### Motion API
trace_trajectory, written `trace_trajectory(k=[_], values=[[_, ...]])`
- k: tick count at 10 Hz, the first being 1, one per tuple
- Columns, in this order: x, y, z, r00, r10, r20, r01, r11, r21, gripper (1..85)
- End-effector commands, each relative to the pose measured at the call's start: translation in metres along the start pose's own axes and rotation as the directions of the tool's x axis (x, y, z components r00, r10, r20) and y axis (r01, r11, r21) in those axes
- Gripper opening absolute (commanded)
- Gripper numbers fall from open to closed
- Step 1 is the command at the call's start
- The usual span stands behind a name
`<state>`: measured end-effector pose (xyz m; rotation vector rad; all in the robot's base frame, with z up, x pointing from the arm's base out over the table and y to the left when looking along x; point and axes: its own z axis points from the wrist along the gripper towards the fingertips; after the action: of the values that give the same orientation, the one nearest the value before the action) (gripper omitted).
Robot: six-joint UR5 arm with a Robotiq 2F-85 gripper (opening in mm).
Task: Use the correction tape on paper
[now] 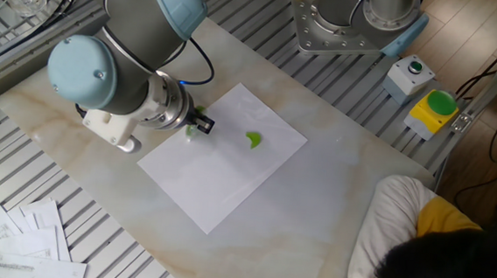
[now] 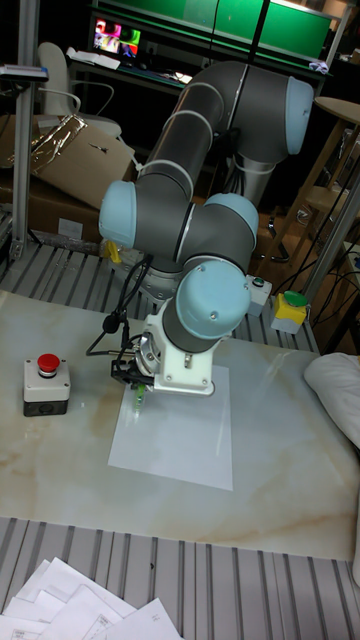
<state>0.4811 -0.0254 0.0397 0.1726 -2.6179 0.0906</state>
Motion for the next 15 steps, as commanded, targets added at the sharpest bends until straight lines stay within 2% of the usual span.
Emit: trace_trajectory(k=[1,7,11,15], values=[[0.002,0.003,-0.001,1.0,0.002,-0.006,-0.002,1.0,-0.009,1.0],[0.01,0.0,0.006,1.0,0.004,-0.019,-0.004,1.0,-0.014,1.0],[0.015,0.0,0.003,0.999,0.008,-0.037,-0.008,1.0,-0.01,1.0],[0.012,-0.004,-0.001,1.0,0.004,-0.027,-0.004,1.0,-0.001,1.0]])
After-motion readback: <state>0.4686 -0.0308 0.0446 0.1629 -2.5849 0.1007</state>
